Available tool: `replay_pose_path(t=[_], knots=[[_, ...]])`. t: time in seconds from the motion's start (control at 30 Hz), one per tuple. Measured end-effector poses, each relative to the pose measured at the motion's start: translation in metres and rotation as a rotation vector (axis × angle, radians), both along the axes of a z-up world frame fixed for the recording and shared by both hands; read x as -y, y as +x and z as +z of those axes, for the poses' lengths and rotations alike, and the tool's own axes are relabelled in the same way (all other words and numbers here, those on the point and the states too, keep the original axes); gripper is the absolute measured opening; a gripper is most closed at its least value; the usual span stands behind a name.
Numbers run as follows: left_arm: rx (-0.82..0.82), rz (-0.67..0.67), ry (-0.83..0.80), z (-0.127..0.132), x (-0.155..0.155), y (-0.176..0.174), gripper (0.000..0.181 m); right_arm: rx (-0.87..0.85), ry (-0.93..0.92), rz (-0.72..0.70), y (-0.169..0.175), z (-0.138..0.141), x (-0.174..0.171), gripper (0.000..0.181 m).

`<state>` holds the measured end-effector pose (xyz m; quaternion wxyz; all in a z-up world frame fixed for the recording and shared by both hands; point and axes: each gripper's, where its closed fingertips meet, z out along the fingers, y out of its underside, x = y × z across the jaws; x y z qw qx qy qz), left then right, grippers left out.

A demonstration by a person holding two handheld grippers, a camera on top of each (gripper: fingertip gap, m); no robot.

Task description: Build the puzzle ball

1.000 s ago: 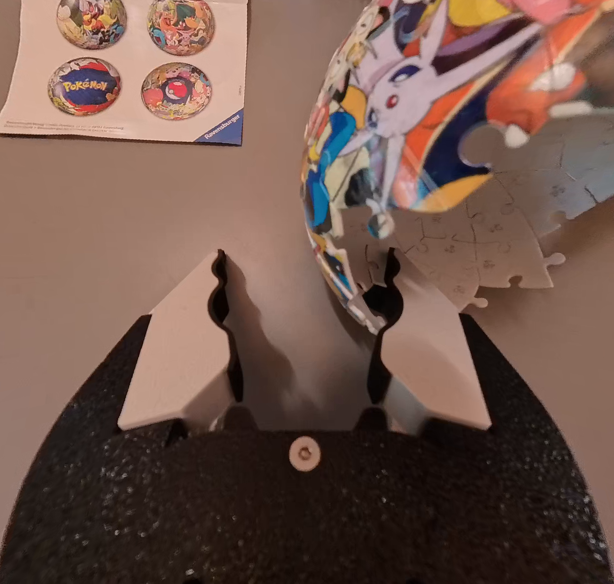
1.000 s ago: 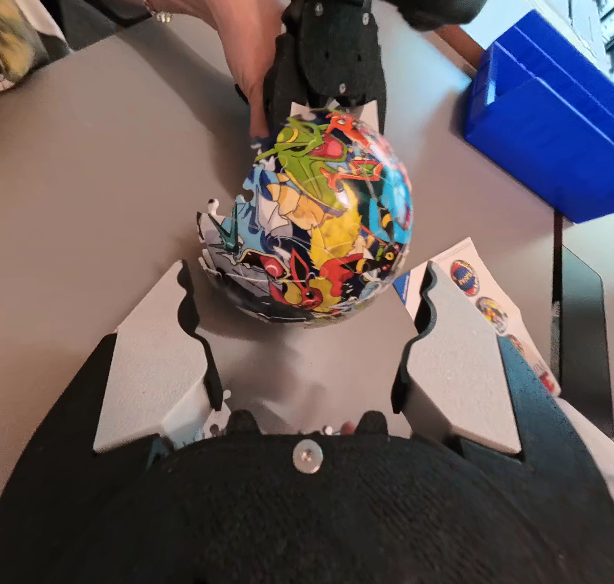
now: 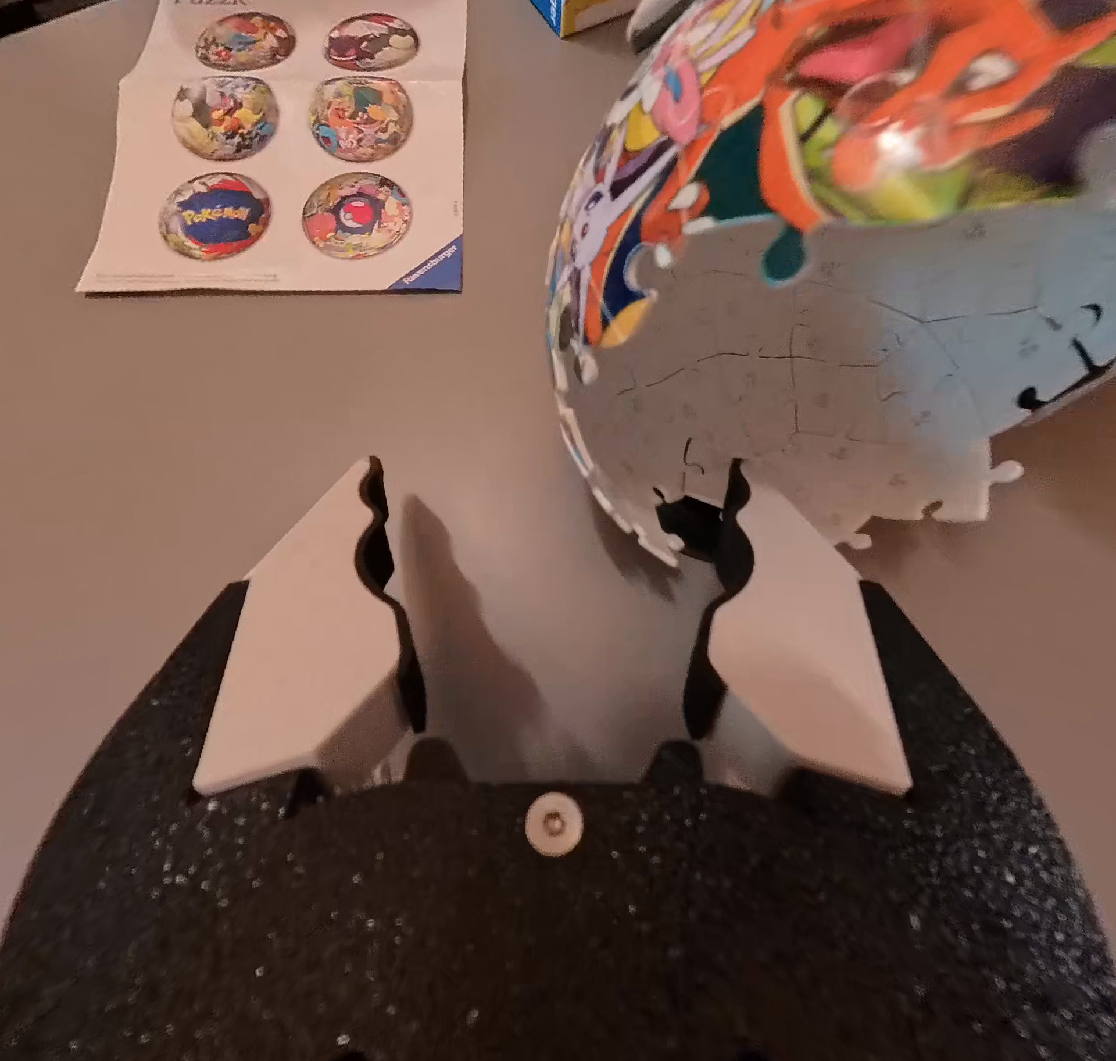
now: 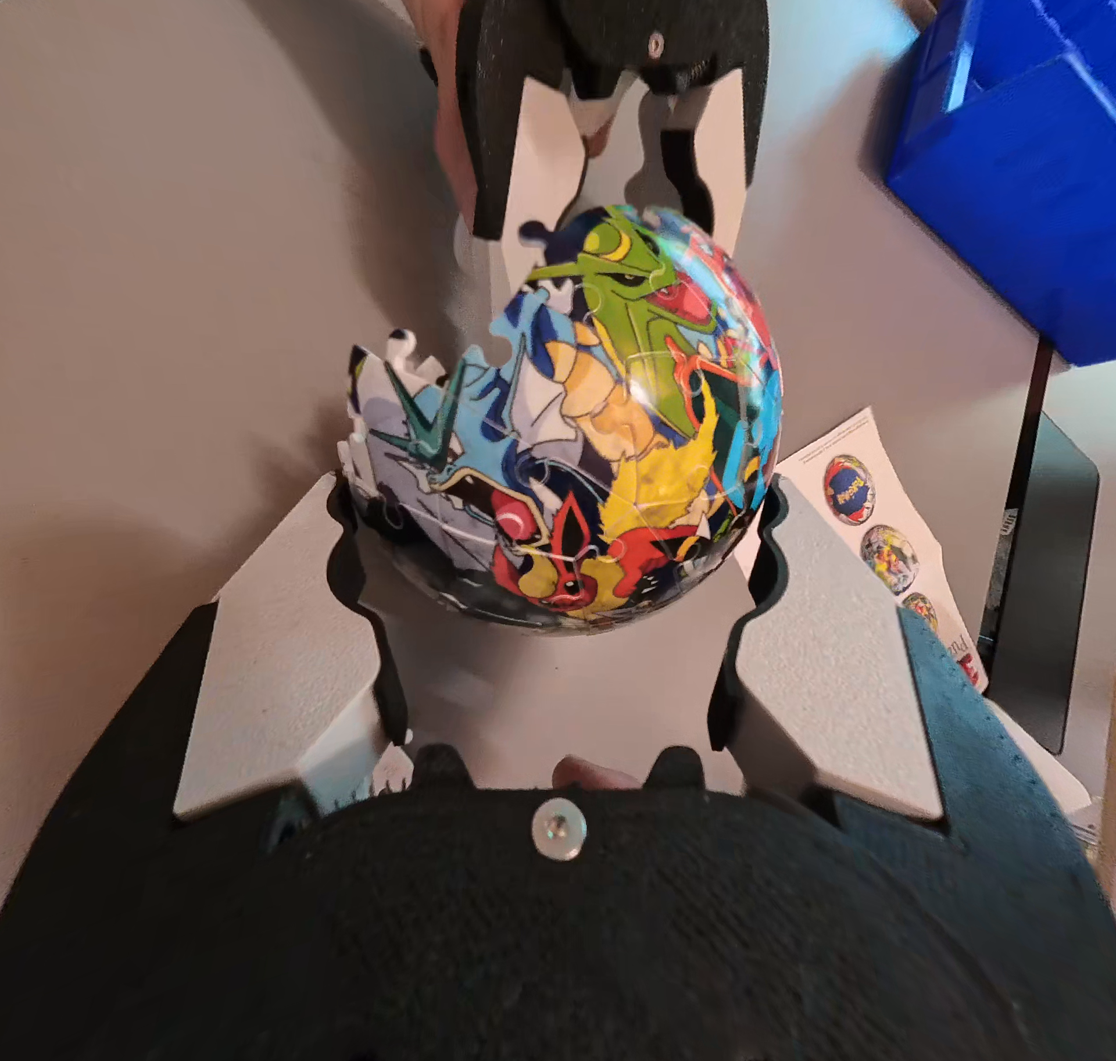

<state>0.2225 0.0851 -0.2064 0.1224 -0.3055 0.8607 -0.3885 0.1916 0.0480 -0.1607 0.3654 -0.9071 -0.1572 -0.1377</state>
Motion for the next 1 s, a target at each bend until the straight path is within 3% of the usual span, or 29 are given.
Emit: replay_pose_path(t=[0.27,0.47,0.6,0.7,1.0], knots=[[-0.026,-0.002,0.096,-0.010,-0.006,-0.006,0.103,0.009,0.043,-0.002,-0.003,0.008,-0.006,0.126],[-0.049,0.016,0.164,-0.012,-0.009,0.001,0.108,0.014,0.064,-0.009,-0.003,0.002,-0.005,0.129],[-0.097,0.002,0.152,-0.017,-0.007,0.000,0.098,0.022,0.182,-0.012,-0.004,-0.011,0.001,0.140],[-0.053,-0.025,0.177,-0.014,-0.004,-0.001,0.093,0.042,0.234,-0.038,0.004,-0.012,-0.002,0.134],[-0.013,0.023,0.188,-0.012,-0.007,0.004,0.102,0.049,0.269,-0.023,0.001,-0.004,-0.012,0.133]])
